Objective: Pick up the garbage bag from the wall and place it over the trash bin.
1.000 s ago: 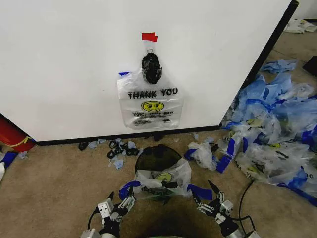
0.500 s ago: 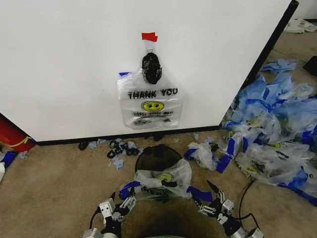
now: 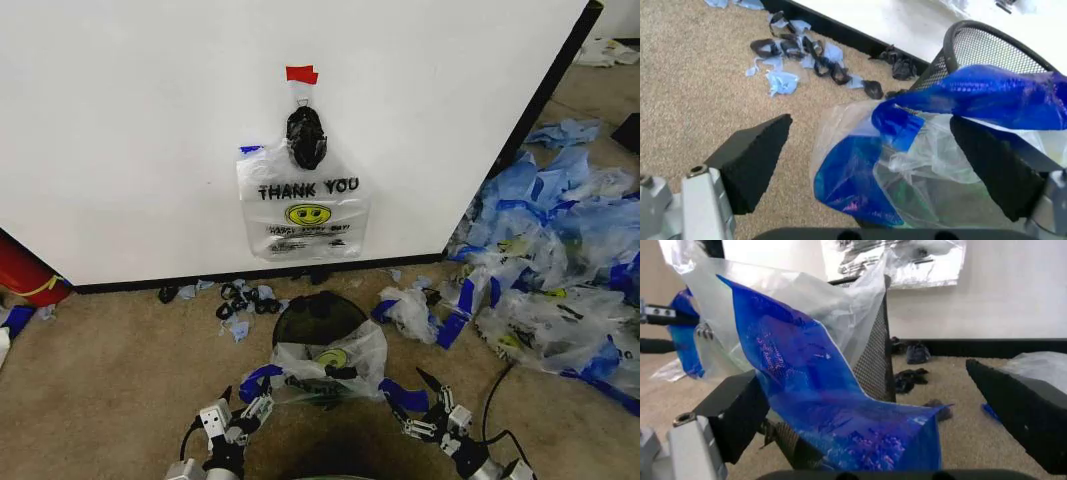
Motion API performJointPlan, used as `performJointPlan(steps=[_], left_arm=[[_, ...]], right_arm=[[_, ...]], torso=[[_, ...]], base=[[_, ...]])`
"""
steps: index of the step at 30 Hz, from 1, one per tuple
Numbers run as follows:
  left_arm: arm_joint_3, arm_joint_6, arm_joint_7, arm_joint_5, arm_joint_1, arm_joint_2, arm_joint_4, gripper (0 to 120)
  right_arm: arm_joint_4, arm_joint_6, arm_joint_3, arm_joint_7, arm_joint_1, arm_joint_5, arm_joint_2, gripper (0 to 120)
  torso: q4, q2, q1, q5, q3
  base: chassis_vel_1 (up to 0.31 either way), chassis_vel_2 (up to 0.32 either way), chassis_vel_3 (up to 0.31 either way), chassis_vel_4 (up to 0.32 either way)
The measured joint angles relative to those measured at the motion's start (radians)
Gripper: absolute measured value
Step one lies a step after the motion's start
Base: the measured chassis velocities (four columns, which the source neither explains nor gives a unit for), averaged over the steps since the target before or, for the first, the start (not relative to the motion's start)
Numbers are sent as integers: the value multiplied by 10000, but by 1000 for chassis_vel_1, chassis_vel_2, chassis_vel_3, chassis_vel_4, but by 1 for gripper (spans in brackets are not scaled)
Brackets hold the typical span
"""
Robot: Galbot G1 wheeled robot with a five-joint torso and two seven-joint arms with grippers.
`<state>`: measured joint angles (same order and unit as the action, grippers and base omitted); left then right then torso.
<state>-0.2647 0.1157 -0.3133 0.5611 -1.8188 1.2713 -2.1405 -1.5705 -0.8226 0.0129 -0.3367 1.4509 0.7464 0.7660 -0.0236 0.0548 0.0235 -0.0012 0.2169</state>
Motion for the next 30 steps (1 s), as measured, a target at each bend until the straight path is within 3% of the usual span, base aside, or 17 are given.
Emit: performJointPlan(steps=[30], left_arm=[[140,14,26,-18,85,138,88,94]], right_arm=[[157,8,487,-946,-524,-269,-830,100]], torso=[[0,-1,0,0,0]], base=[[0,0,0,0]])
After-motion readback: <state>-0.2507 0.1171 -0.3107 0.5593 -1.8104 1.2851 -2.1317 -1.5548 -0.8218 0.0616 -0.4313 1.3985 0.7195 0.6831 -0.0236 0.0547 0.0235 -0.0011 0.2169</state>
